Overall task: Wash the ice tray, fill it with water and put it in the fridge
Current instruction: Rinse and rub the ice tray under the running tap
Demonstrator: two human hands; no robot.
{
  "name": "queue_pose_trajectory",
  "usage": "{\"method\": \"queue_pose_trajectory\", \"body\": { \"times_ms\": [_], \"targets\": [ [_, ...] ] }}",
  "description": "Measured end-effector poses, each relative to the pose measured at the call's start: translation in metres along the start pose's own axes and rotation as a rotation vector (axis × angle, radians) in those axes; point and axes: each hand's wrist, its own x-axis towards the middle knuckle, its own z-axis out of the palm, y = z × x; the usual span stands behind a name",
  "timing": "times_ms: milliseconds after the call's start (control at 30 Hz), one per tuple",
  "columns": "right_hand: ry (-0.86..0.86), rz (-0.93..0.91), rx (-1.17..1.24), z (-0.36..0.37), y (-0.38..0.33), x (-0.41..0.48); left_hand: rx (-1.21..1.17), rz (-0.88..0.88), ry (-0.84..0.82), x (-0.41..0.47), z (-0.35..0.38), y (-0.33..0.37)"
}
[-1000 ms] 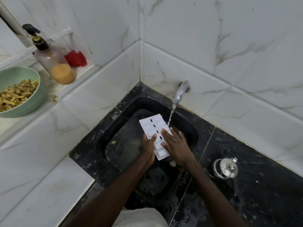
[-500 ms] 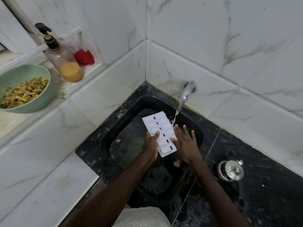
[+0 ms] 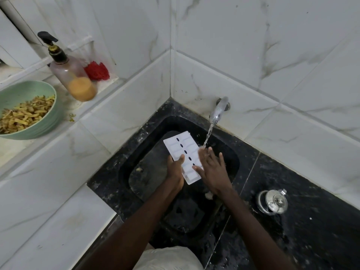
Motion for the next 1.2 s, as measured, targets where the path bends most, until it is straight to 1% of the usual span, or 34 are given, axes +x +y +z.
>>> {"method": "queue_pose_trajectory", "body": {
  "times_ms": [133,167,300,367,467,500,533,567,633,700,767,800,867,900,967,1033,1067,1100,1133,1200],
  "targets": [
    [0.019,-0.174,-0.040,0.014,-0.007,-0.016,0.001,0.011,0.040,0.007,0.000,0.004],
    [0.029,-0.172,-0.026,0.016,-0.003,-0.019,0.006,0.010,0.056,0.008,-0.002,0.005],
    [0.070,-0.011,0.030,0.016,0.003,-0.014,-0.011,0.004,0.061,0.010,-0.002,0.003],
    [0.064,-0.047,0.009,0.019,-0.008,-0.012,-0.015,0.001,0.080,0.012,-0.002,0.002],
    [0.066,-0.186,-0.026,0.028,-0.014,-0.022,-0.010,0.019,0.124,0.018,-0.010,0.006],
    [0.072,-0.188,-0.017,0.030,-0.011,-0.026,-0.012,0.027,0.137,0.021,-0.013,0.007],
    [0.085,-0.150,0.004,0.031,-0.007,-0.030,-0.015,0.028,0.155,0.022,-0.015,0.009],
    [0.106,-0.071,0.044,0.031,-0.003,-0.033,-0.025,0.026,0.172,0.023,-0.016,0.010],
    [0.155,0.162,0.220,0.028,0.002,-0.035,-0.069,0.020,0.185,0.023,-0.016,0.010],
    [0.179,0.366,0.497,0.023,-0.001,-0.032,-0.104,0.002,0.184,0.022,-0.013,0.007],
    [0.172,0.450,0.812,0.016,-0.012,-0.024,-0.117,-0.039,0.159,0.018,-0.008,0.001],
    [0.170,0.479,0.952,0.013,-0.019,-0.019,-0.123,-0.072,0.119,0.015,-0.005,-0.004],
    [0.197,0.574,1.140,0.007,-0.028,-0.007,-0.128,-0.143,0.012,0.009,-0.002,-0.012],
    [0.227,0.620,1.162,0.005,-0.029,-0.001,-0.100,-0.184,-0.012,0.009,-0.003,-0.014],
    [0.254,0.651,1.091,-0.003,-0.027,0.007,0.043,-0.274,0.031,0.012,-0.010,-0.010],
    [0.226,0.561,0.962,-0.012,-0.020,0.014,0.253,-0.313,0.081,0.021,-0.022,-0.005],
    [0.192,0.499,0.880,-0.017,-0.016,0.016,0.365,-0.295,0.092,0.025,-0.027,-0.003],
    [0.147,0.441,0.802,-0.022,-0.013,0.020,0.474,-0.239,0.113,0.028,-0.029,0.001],
    [0.095,0.390,0.732,-0.028,-0.009,0.023,0.578,-0.141,0.138,0.029,-0.028,0.004],
    [-0.021,0.293,0.616,-0.041,-0.002,0.031,0.810,0.119,0.119,0.027,-0.024,0.012]
  ]
}}
